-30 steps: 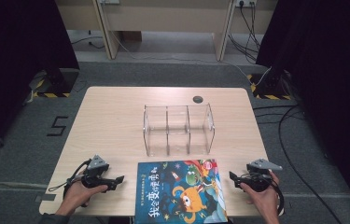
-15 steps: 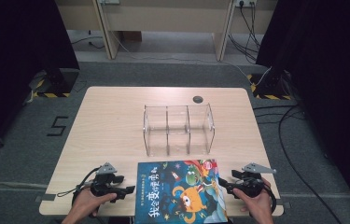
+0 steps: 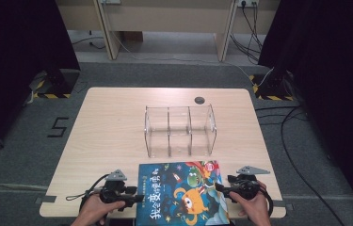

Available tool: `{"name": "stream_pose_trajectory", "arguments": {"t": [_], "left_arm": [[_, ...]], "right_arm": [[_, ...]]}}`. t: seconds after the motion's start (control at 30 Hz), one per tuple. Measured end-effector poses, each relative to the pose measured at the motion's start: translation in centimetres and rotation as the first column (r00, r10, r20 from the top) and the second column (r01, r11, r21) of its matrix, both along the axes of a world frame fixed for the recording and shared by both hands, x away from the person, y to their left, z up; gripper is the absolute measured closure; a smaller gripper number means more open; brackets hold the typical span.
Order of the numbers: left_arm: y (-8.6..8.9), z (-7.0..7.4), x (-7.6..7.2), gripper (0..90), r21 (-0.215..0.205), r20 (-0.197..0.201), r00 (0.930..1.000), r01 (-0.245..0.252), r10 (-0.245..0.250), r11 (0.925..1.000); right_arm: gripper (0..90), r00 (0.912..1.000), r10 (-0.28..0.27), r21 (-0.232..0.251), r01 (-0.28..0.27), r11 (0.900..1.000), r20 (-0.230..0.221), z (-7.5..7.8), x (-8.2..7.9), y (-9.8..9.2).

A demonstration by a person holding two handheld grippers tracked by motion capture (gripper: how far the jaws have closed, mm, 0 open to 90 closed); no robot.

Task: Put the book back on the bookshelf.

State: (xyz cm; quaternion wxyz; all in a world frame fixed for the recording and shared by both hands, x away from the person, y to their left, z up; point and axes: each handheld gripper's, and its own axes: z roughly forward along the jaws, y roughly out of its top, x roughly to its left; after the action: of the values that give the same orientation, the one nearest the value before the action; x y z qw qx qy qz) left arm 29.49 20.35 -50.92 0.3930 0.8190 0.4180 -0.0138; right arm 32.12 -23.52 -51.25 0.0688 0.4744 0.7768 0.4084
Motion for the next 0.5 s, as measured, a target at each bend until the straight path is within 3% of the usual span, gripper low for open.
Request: {"name": "stream_pose_trajectory", "arguments": {"t": [0.07, 0.13, 0.17, 0.33, 0.4, 0.5], "left_arm": [[-0.6, 0.1, -0.3, 45.3, 0.031, 0.022, 0.9998, -0.001, 0.0, 0.9995], [-0.9, 0.0, -0.4, 45.9, 0.019, 0.016, 0.9999, -0.001, 0.001, 0.9998], [-1.1, 0.0, -0.4, 46.8, 0.007, 0.004, 1.0, 0.002, -0.002, 1.0], [-1.5, 0.0, -0.4, 46.9, 0.007, 0.003, 0.9999, 0.01, -0.01, 0.9999], [-1.5, 0.1, -0.4, 47.0, 0.01, 0.004, 0.9999, 0.013, -0.013, 0.9999], [-1.5, 0.0, -0.2, 48.1, -0.004, -0.009, 0.9999, 0.01, -0.01, 0.9999]], "right_arm": [[30.2, 1.0, -0.003, 0.004, 0.003, 1.0, -0.001, 0.0, 0.1, 0.1], [30.2, 1.0, -0.006, 0.016, 0.006, 1.0, -0.007, 0.0, 0.1, 0.1], [30.6, 0.9997, -0.009, 0.053, 0.01, 0.999, -0.021, -0.1, 0.1, 0.1], [31.3, 0.999, -0.022, 0.113, 0.027, 0.993, -0.04, -0.3, 0.2, 0.0], [30.8, 0.9966, -0.049, 0.161, 0.059, 0.985, -0.067, -0.4, 0.2, -0.3], [29.3, 0.9943, -0.066, 0.197, 0.081, 0.977, -0.084, -0.5, 0.2, -0.5]]}}
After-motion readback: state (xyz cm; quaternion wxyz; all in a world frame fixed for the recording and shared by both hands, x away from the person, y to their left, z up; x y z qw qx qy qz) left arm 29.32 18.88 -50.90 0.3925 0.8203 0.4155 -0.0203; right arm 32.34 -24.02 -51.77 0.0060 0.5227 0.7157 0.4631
